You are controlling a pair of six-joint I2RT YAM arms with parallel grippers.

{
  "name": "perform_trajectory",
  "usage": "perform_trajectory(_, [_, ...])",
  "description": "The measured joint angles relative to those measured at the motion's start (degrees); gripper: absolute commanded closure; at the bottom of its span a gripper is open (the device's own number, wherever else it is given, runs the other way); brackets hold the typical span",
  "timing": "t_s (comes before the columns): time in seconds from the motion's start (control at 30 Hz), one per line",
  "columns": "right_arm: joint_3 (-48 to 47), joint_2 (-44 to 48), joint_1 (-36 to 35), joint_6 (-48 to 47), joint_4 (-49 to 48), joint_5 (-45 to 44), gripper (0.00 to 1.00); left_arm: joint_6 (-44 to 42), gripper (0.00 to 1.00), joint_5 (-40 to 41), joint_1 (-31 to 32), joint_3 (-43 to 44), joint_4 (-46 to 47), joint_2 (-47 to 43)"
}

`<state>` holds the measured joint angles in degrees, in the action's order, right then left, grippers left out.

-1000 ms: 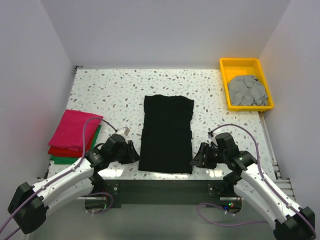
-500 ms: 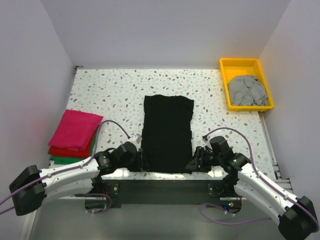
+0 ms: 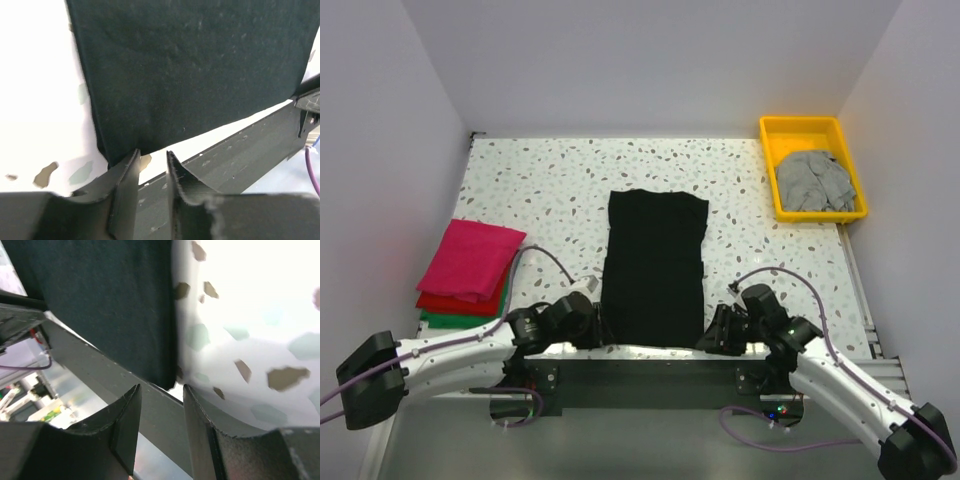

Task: Fold and stack the t-shirts
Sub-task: Fold the tshirt

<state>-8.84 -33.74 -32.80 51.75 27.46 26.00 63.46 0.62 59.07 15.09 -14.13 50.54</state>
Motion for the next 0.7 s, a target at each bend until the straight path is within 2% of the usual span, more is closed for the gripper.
perform_trajectory(0.13, [-1.2,3.5,-0.07,-0.55,5.6,-2.05,0.56,0.87,0.55,2.93,0.0,3.04,-6.75,-3.13])
perform_trajectory(0.47, [-1.25,3.54,-0.17,0.96,6.19,-2.95,0.58,5.22,0.49,7.08,0.0,5.05,-16.96,-6.01])
perform_trajectory(0.63, [-1.25,1.05,-0.17,1.38,3.76,-2.95,0.59,5.97,0.52,8.22,0.0,5.03,-17.86,-6.49])
perform_trajectory(0.7, [-1.25,0.0,-0.2,1.57,2.56,-2.93,0.59,5.97,0.58,8.44,0.0,4.76,-17.09,-6.29])
